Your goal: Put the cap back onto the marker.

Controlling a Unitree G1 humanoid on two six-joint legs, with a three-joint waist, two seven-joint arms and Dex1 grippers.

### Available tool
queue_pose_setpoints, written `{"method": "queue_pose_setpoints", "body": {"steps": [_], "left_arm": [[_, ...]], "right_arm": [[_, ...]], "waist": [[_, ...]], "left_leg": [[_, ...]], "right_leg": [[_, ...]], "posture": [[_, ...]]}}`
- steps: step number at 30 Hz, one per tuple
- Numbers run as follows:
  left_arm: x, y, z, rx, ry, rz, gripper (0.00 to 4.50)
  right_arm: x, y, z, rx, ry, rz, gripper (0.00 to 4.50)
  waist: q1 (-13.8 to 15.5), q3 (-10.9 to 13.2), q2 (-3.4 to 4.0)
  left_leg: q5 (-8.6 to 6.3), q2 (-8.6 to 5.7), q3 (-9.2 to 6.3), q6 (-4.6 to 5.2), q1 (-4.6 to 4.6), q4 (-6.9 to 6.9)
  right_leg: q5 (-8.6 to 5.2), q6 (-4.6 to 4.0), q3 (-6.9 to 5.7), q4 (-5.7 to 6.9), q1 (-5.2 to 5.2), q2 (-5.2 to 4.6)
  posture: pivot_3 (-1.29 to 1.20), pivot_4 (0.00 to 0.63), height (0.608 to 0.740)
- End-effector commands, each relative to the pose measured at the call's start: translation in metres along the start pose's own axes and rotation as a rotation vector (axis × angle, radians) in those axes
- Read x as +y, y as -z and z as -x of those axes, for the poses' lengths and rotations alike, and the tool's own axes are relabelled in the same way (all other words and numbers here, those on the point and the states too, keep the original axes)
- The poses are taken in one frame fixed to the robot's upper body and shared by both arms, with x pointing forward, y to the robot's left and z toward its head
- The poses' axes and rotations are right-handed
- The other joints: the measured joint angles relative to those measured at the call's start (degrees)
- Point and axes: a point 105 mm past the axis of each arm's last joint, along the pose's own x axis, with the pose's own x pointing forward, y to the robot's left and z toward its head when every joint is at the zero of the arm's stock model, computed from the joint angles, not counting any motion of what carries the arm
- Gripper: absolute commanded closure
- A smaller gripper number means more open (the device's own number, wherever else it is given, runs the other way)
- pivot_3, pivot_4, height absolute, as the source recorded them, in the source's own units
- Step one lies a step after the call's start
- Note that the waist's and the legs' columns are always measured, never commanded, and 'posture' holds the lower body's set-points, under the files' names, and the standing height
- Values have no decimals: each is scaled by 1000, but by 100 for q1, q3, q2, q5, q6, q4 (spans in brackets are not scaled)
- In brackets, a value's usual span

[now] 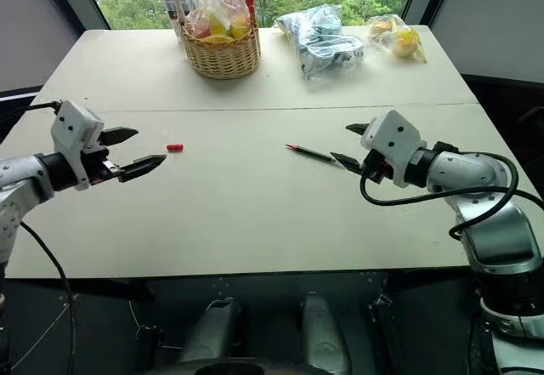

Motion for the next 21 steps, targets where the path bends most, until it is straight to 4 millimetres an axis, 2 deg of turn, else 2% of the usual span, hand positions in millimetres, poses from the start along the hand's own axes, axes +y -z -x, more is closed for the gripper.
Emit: {"method": "queue_pose_setpoints", "body": {"steps": [1,7,21], "left_arm": [[3,-9,7,-29,10,-18,31],[-1,-8,7,-33,25,19,31],[0,-2,8,-17,27,28,31]], "right_arm": [[-4,-23,7,-57,-6,12,1666],[-3,-34,5,-84,-23,-7,1666],[-2,-38,0,-95,-38,-4,1666]], "waist": [[5,0,0],[14,1,-1],[14,1,-1]], "left_leg": [[0,0,1,0,0,0],[0,0,2,0,-1,1],[0,0,3,0,-2,1]], "right_leg": [[0,0,0,0,0,-1],[0,0,0,0,0,-3],[0,1,0,0,-1,-3]], "posture": [[0,150,740],[0,150,740],[0,150,740]]}}
